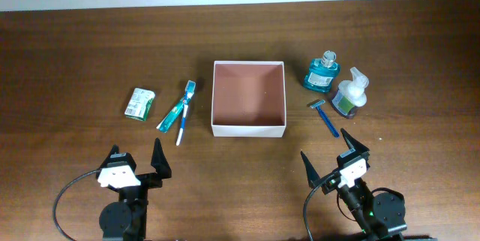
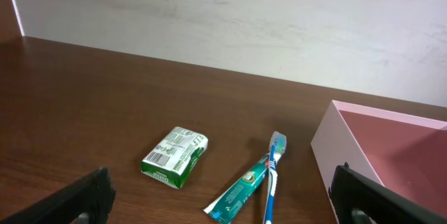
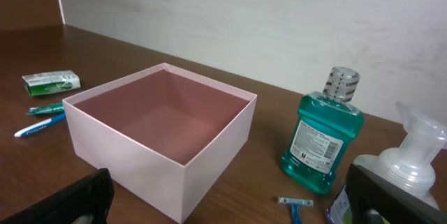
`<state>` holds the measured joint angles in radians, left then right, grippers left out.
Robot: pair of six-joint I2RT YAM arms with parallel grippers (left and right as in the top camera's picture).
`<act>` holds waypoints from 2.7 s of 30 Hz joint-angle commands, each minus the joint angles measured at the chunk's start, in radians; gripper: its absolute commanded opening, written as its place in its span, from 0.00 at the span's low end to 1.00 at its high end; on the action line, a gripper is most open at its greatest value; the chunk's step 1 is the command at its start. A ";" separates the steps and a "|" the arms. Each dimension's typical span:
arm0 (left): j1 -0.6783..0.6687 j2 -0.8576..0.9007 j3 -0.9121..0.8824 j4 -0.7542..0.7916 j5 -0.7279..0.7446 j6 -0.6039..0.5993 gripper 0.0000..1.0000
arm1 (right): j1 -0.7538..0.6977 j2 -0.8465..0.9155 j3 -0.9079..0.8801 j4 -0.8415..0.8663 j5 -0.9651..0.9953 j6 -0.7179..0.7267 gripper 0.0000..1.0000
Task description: Pack container
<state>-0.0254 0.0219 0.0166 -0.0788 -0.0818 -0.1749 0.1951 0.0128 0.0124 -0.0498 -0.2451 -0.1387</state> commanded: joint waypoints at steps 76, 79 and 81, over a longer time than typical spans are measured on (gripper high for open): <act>0.003 -0.010 -0.008 0.002 0.011 0.020 0.99 | -0.006 1.544 1.181 -0.293 0.519 0.364 0.79; 0.003 -0.010 -0.008 0.002 0.011 0.019 1.00 | -0.006 1.578 1.229 -0.317 0.519 0.352 0.80; 0.003 -0.010 -0.008 0.002 0.011 0.019 1.00 | -0.006 1.590 1.244 -0.317 0.519 0.353 0.80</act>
<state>-0.0254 0.0204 0.0166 -0.0792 -0.0814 -0.1749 0.1925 1.5749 1.2106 -0.3637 0.2691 0.2115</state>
